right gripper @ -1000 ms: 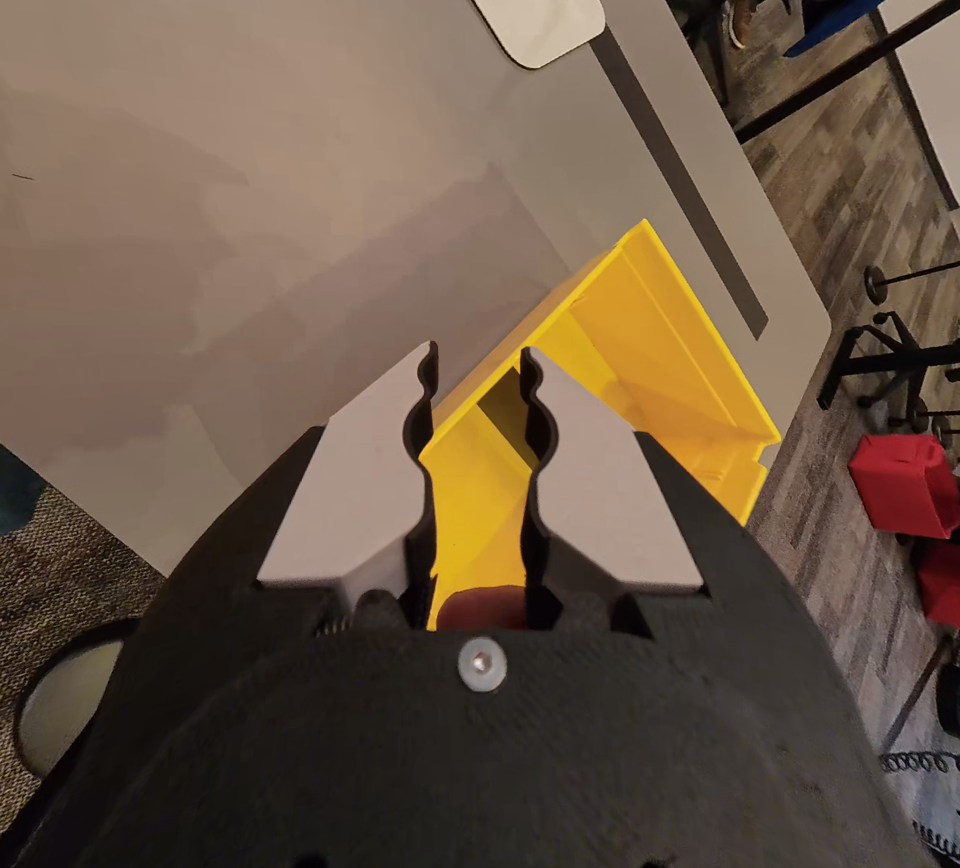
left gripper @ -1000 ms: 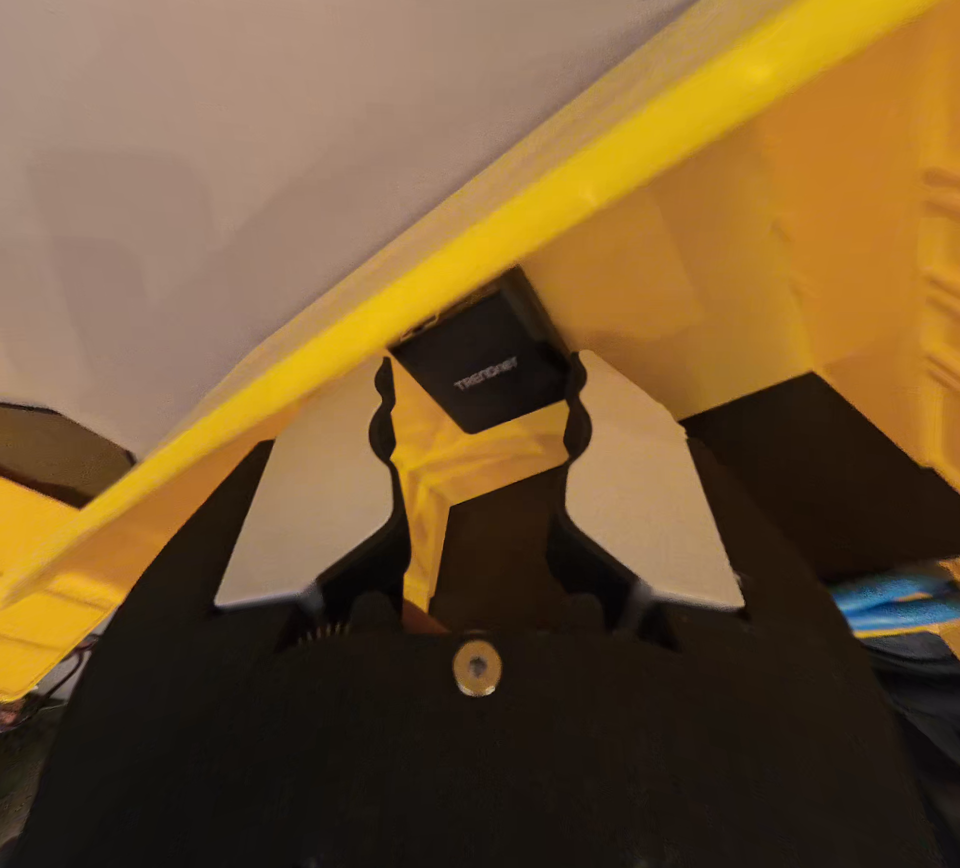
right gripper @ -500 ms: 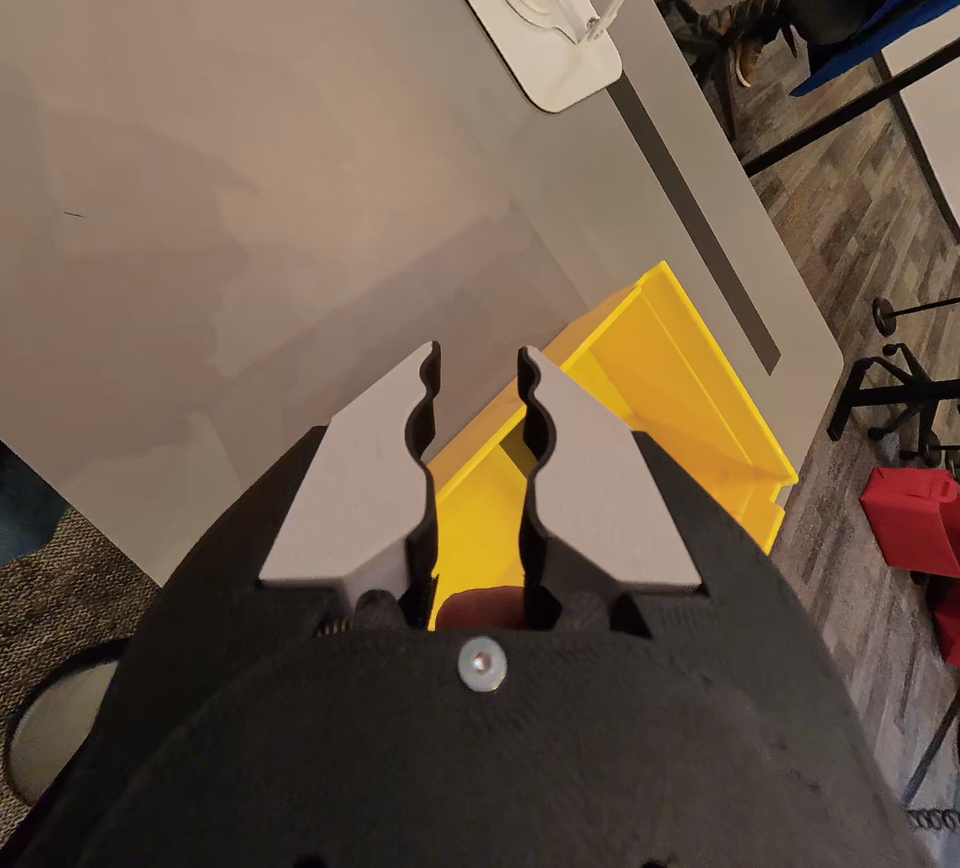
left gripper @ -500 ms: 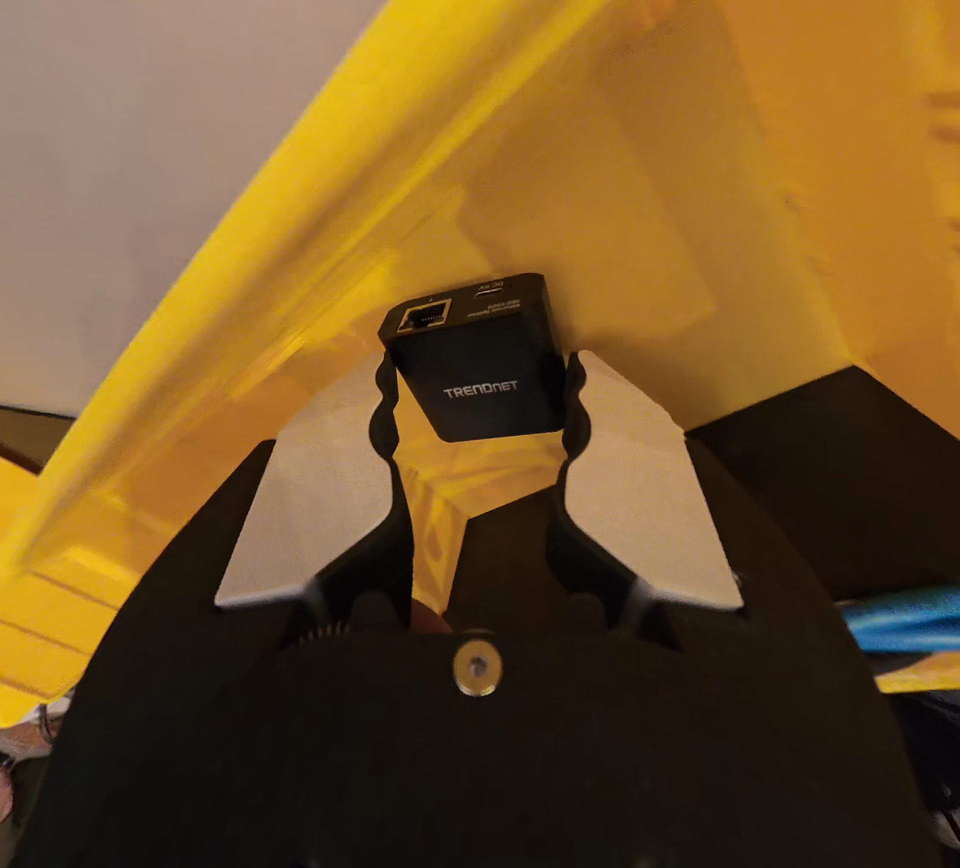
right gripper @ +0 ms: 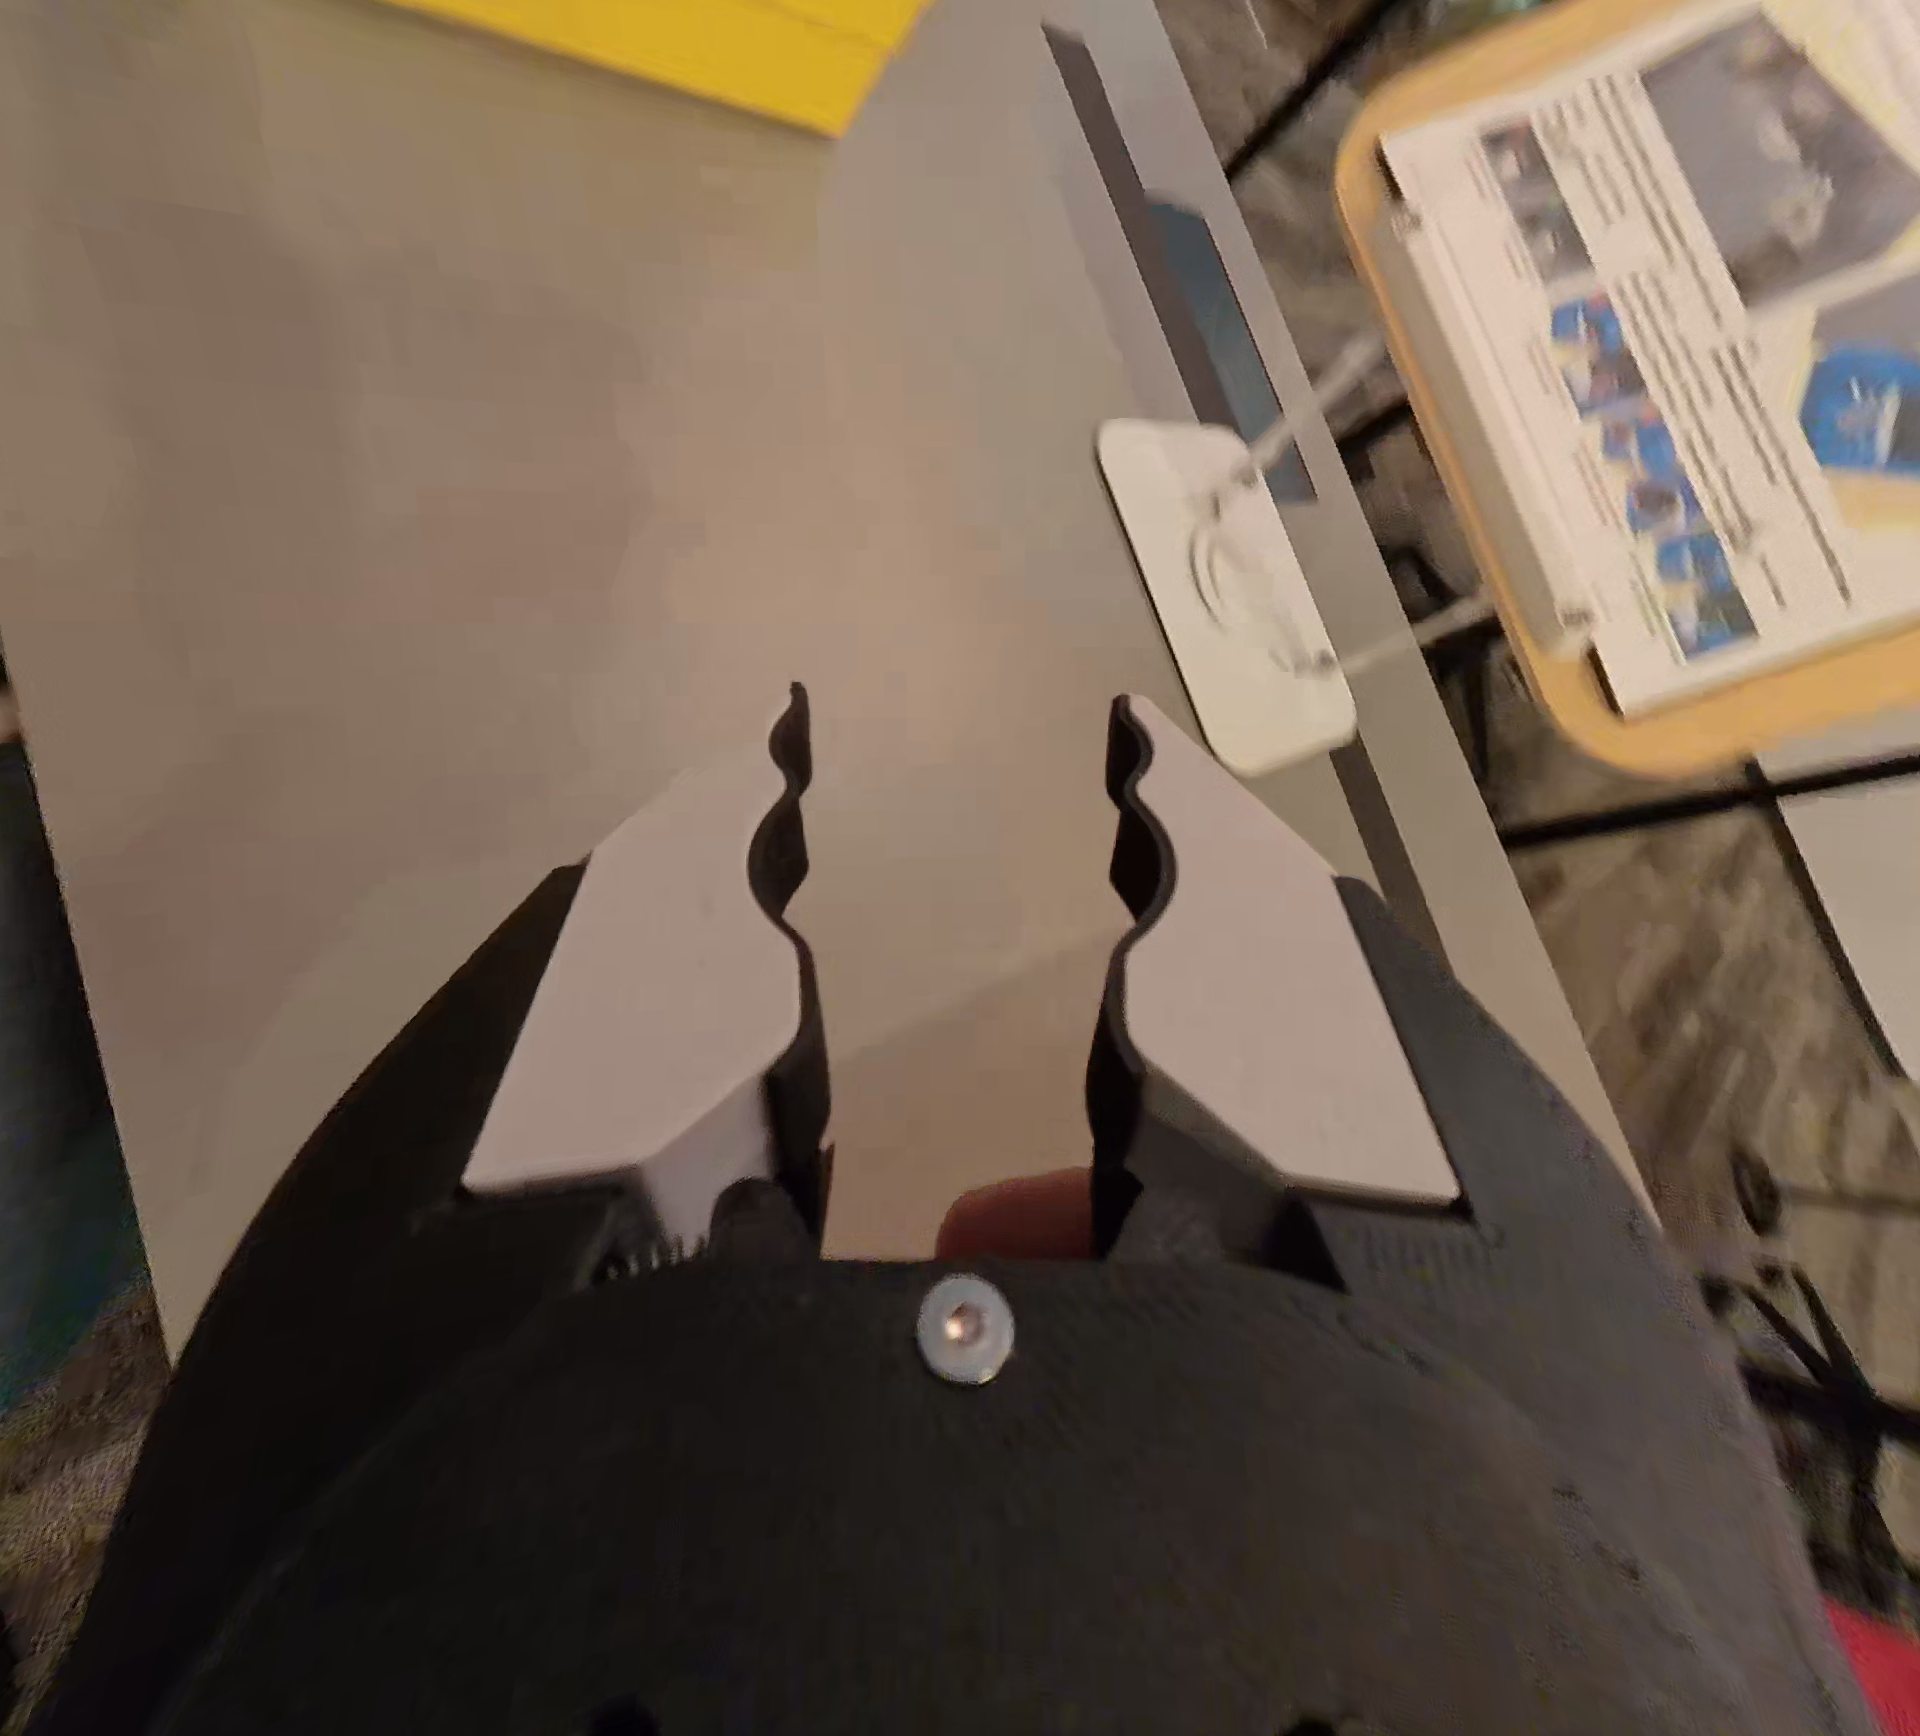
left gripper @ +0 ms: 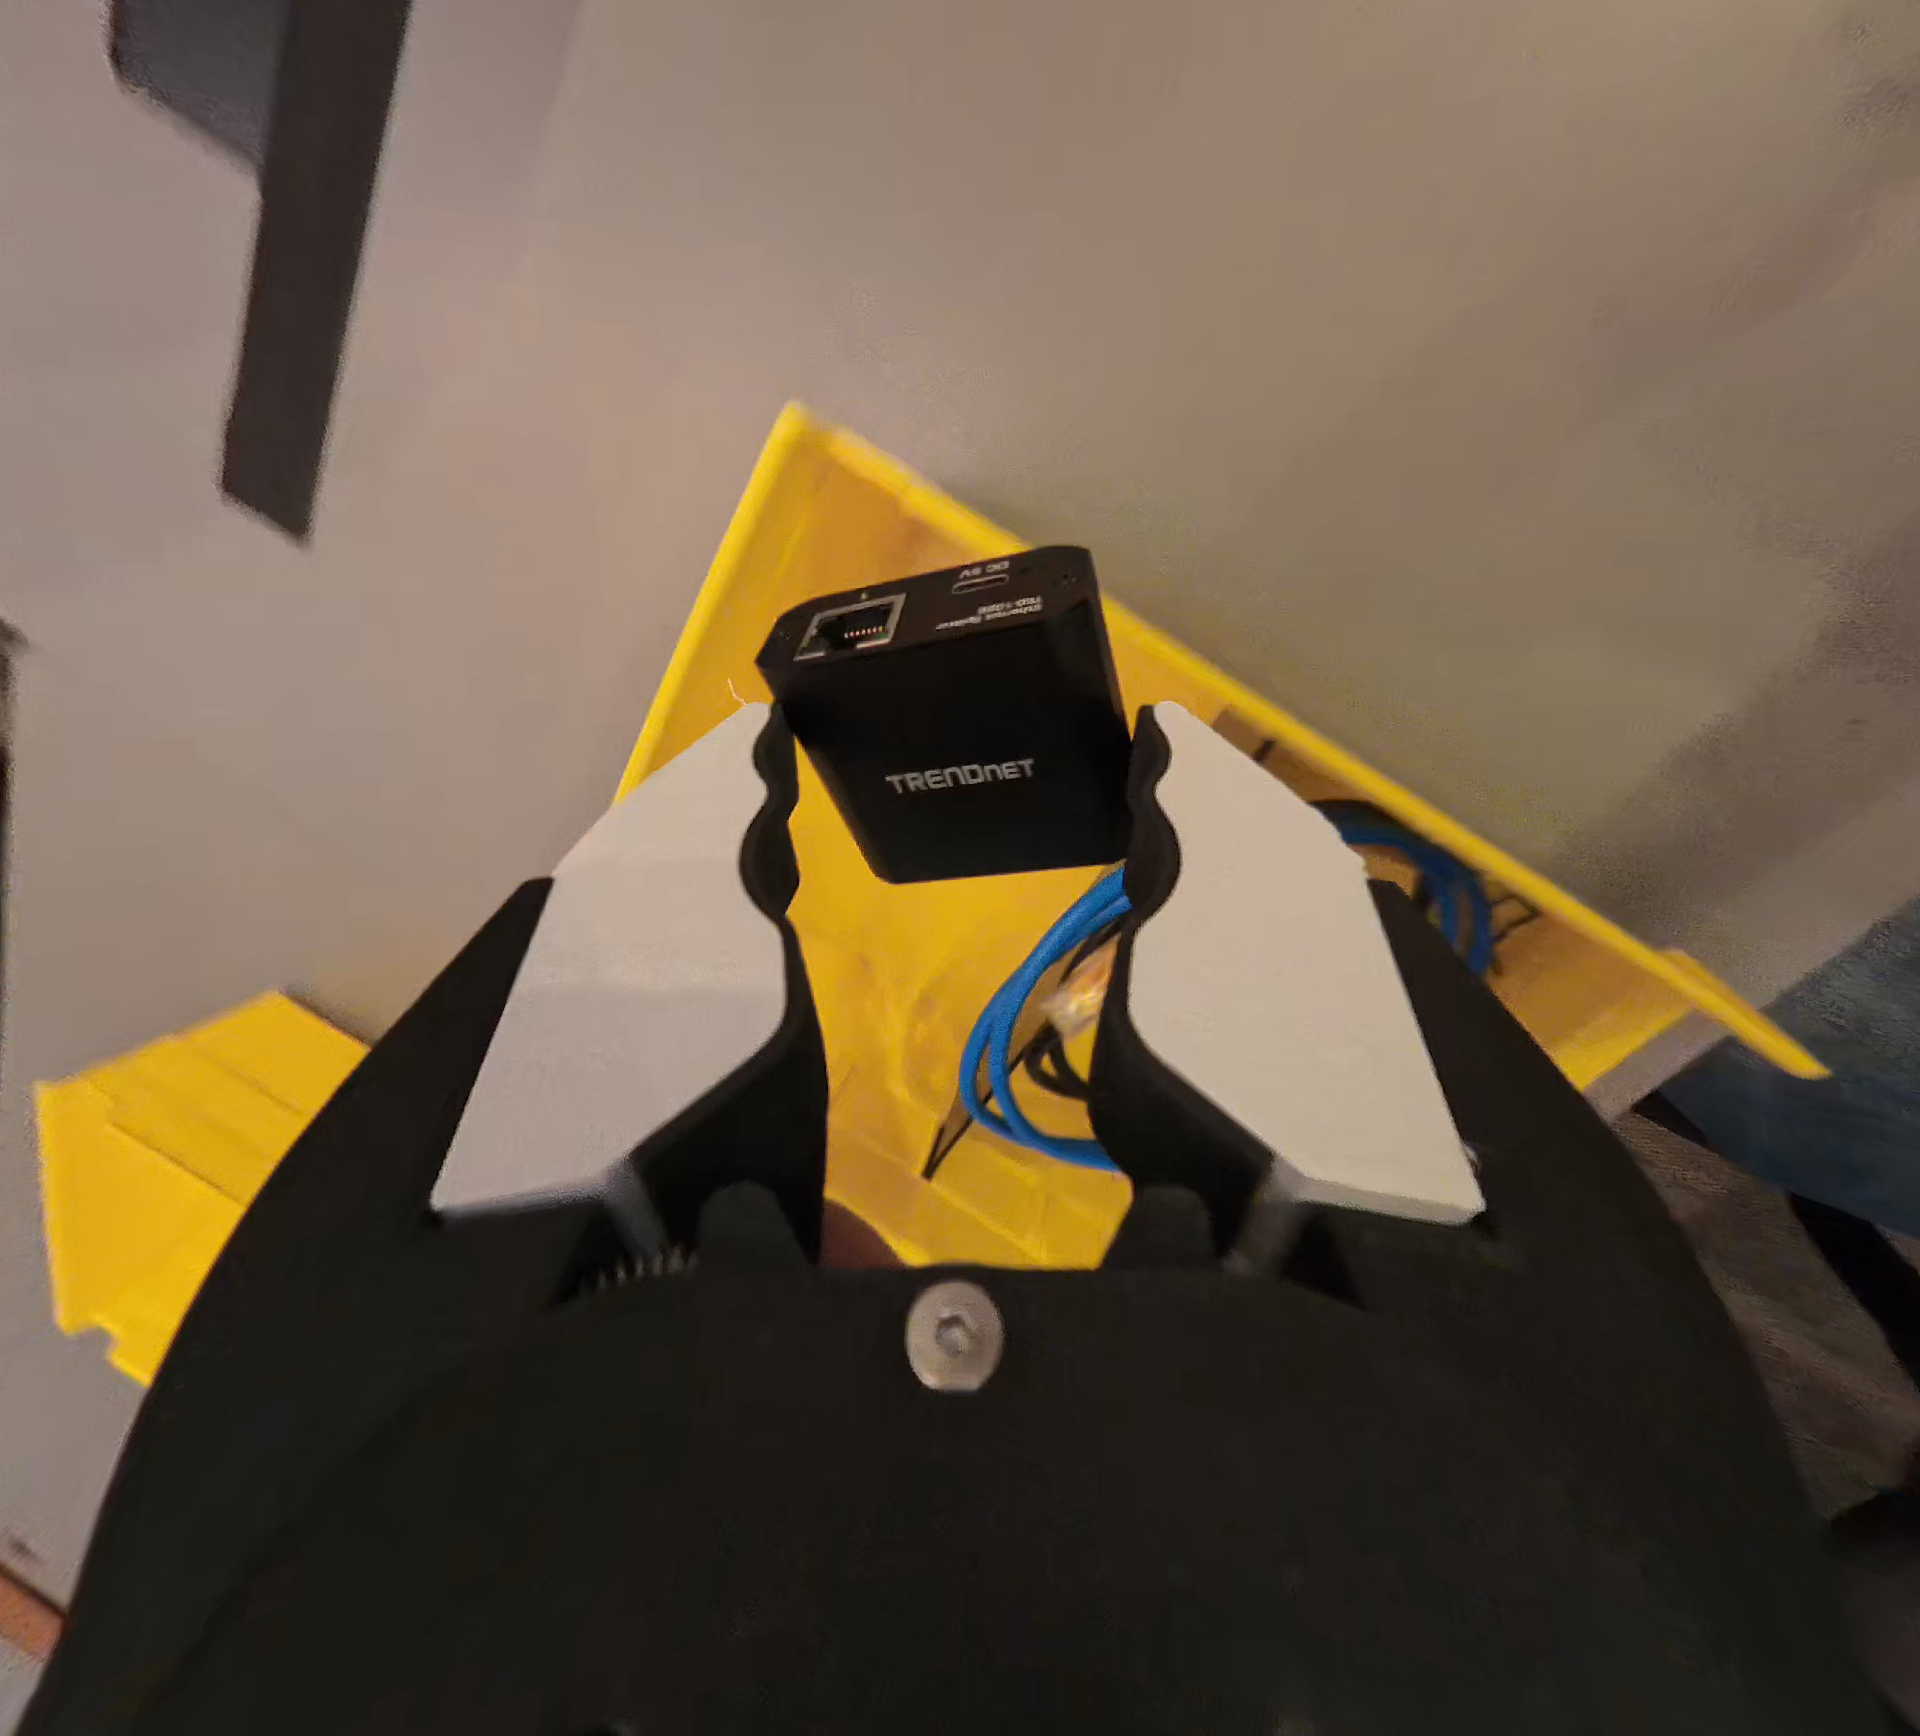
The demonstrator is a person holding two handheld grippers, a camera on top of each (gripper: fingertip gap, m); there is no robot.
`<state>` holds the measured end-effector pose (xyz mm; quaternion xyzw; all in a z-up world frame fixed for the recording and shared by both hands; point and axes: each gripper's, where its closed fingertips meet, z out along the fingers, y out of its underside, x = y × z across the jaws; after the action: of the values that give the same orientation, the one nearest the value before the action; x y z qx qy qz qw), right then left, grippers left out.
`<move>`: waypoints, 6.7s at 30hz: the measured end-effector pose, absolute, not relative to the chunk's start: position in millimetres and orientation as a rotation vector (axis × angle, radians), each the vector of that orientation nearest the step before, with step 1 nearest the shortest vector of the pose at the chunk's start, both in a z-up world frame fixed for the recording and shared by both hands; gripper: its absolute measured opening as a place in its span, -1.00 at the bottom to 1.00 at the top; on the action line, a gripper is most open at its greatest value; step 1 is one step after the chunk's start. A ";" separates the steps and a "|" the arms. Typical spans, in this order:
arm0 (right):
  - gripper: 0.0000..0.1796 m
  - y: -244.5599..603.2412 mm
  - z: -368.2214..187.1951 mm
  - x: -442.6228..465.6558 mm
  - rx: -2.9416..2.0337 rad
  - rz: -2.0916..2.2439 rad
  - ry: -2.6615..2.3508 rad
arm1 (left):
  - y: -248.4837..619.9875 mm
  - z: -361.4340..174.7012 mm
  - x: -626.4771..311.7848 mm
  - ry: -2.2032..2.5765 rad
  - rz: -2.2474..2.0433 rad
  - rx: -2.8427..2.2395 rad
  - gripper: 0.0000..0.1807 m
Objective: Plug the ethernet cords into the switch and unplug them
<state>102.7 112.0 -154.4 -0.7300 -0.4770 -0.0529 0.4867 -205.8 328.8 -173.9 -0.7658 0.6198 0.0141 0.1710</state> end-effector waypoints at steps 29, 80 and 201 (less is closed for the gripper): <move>-0.36 140.6 -132.2 -24.1 -1.444 0.649 -1.079 | 140.7 -141.4 -23.5 2.430 -0.062 -1.268 -0.32; -0.33 123.4 -105.2 -4.0 -1.376 1.141 -0.806 | 130.9 -108.9 13.2 1.730 0.268 -0.516 -0.74; -0.33 117.6 -128.5 77.8 -1.344 1.082 -0.558 | 217.8 -189.7 -93.6 1.008 -0.132 -1.787 -0.86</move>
<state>77.8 117.6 -128.5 -0.5838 -0.2421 0.4697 0.6164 -93.6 217.8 -189.7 -0.7443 0.4199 -0.0549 0.5165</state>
